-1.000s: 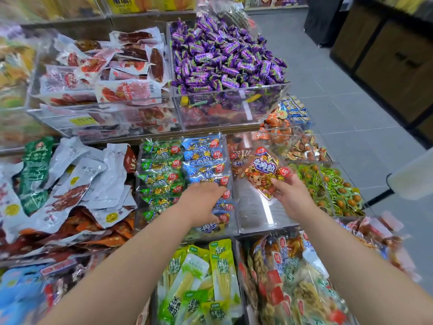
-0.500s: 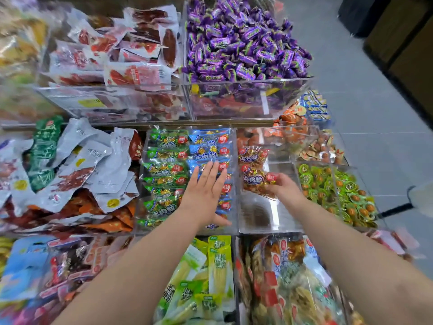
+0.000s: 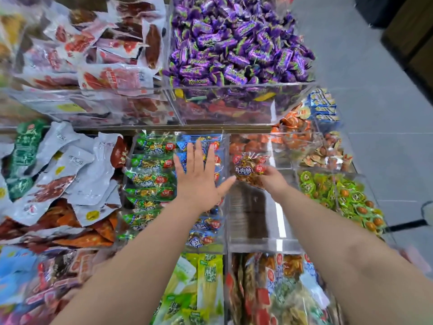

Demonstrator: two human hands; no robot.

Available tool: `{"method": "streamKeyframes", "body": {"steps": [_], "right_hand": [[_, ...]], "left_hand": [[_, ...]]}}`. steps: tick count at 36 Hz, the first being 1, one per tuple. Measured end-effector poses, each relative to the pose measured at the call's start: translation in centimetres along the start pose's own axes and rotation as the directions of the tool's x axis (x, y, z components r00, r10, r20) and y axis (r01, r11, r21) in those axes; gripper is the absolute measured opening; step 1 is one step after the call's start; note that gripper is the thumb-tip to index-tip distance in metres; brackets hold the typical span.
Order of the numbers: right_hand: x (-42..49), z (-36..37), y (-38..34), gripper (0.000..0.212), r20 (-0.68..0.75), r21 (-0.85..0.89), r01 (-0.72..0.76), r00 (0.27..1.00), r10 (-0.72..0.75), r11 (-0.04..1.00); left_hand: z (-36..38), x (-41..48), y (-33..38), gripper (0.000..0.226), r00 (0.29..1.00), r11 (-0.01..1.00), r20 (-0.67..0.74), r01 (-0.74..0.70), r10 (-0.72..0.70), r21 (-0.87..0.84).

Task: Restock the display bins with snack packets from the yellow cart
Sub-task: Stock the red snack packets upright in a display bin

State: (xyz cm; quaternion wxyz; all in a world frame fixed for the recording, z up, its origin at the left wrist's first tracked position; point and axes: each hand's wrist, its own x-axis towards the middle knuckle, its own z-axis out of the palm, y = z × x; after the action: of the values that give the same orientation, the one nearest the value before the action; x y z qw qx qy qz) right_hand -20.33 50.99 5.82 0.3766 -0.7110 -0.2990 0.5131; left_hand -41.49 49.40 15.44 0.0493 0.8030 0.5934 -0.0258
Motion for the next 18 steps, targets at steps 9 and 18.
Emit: {"method": "streamKeyframes", "body": {"steps": [9,18], "right_hand": [[2.2,0.9,0.8,0.059,-0.139,-0.122,-0.086,0.988,0.069,0.989],[1.3,0.9,0.5,0.081,-0.112,-0.14,-0.108,0.989,0.092,0.984]], "left_hand": [[1.5,0.1,-0.1,0.097,1.0,0.999,0.004,0.014,-0.014,0.051],[1.7,0.2,-0.5,0.09,1.0,1.0,0.021,0.001,-0.002,0.029]]}}
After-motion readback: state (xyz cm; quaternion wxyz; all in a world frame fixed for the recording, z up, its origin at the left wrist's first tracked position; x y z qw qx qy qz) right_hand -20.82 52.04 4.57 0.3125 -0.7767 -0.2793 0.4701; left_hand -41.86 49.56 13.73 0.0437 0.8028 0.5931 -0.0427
